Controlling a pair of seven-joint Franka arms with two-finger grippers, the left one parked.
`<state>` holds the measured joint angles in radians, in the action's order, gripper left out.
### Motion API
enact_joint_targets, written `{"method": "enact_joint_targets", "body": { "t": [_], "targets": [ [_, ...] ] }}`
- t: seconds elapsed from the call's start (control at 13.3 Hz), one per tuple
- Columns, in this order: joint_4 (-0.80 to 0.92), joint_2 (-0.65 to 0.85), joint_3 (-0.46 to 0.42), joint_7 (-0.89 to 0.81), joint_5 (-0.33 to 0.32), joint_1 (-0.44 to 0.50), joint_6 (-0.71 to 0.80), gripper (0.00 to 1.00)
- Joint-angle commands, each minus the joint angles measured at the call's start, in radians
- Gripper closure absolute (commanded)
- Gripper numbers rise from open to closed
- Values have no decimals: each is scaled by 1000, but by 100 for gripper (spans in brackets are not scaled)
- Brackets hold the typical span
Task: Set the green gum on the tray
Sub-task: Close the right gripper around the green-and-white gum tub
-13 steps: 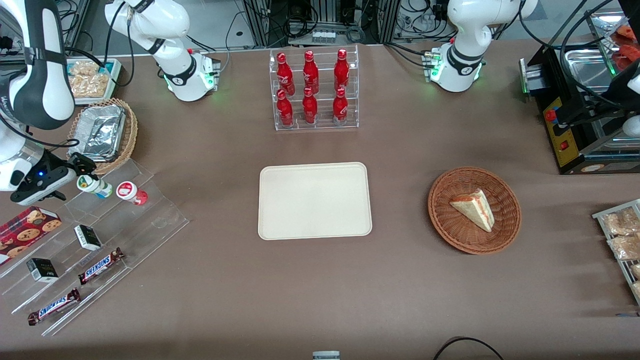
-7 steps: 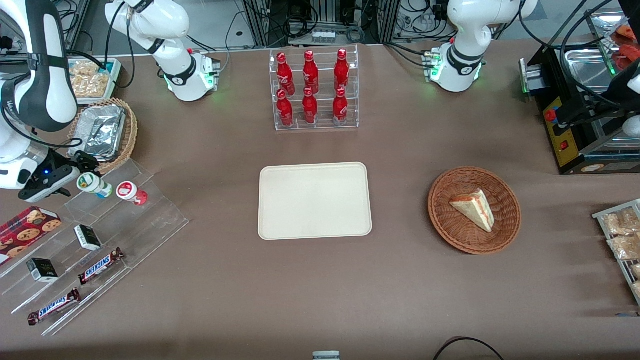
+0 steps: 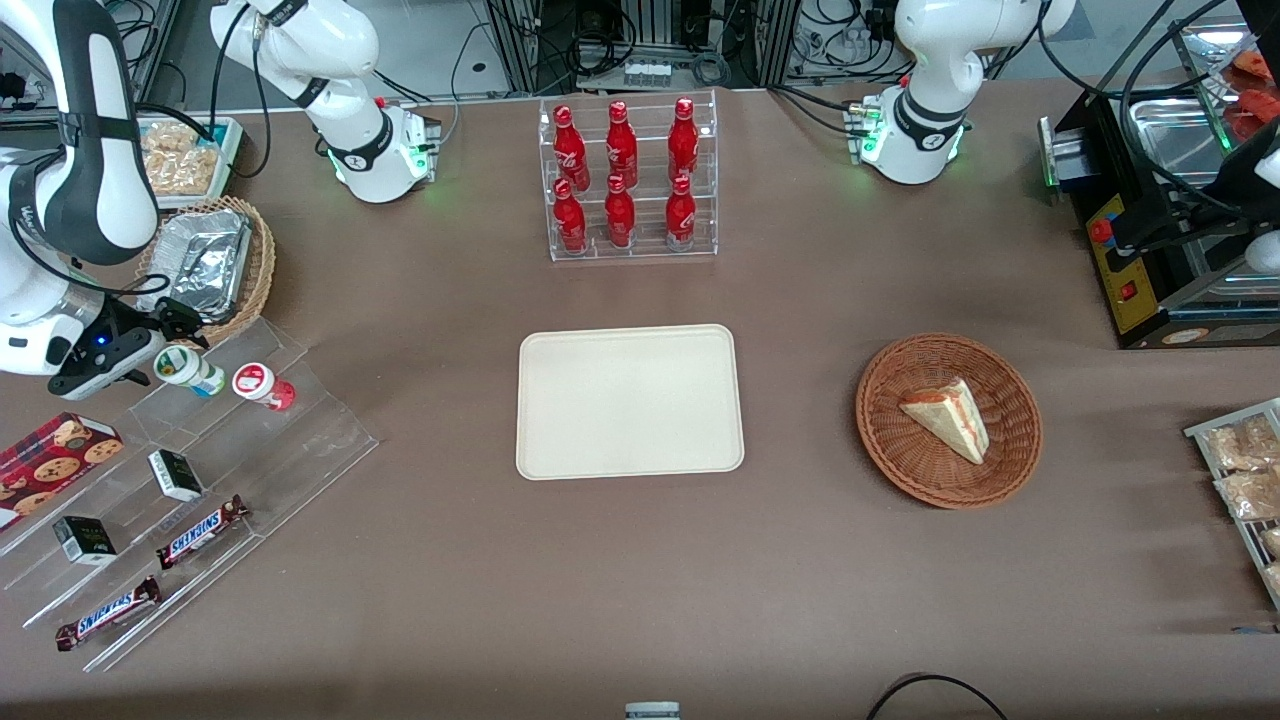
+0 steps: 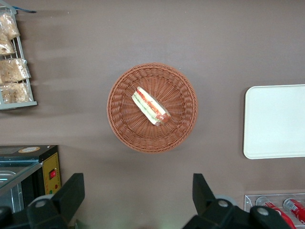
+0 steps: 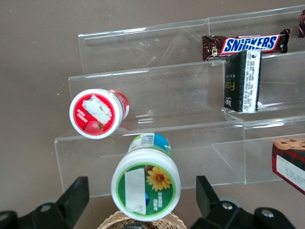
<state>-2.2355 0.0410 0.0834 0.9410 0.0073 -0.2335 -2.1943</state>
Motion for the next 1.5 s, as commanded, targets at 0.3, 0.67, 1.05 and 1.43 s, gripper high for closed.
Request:
{"method": "enact_joint_targets", "body": {
  "t": [0.3, 0.67, 1.05, 1.43],
  "targets": [
    [-21, 13, -4, 25, -27, -12, -18, 0],
    [-19, 13, -4, 28, -27, -16, -15, 100],
    [11, 26, -10, 21, -29, -6, 16, 100],
    [307, 22, -30, -45, -13, 34, 374, 100]
  ]
}}
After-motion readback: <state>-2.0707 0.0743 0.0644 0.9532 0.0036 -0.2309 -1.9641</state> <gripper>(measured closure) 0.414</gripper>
